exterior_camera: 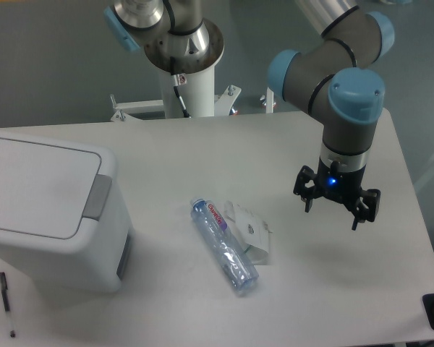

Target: Open the trash can

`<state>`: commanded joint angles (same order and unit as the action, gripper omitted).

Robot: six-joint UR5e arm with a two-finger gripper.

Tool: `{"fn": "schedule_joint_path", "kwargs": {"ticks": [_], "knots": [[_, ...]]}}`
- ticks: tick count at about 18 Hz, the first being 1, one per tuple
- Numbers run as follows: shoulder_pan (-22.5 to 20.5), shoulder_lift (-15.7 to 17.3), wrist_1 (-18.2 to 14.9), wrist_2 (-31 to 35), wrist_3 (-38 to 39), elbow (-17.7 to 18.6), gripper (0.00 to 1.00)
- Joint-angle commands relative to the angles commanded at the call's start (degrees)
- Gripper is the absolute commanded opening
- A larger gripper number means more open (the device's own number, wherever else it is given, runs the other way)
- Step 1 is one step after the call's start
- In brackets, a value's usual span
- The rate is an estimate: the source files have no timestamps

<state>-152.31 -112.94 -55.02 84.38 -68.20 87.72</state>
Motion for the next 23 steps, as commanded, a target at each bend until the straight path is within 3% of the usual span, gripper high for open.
{"fn": "schedule_joint_path", "kwargs": {"ticks": [13, 18, 23], "knots": [[0.0, -0.09, 1.58, -2.11, 1.57, 0.35, 1.0], [0.09, 0.0, 1.58, -7.63, 13.69, -1.05, 1.0], [1.23, 0.09, 1.58, -13.53, 18.1, -1.67, 1.0]]}}
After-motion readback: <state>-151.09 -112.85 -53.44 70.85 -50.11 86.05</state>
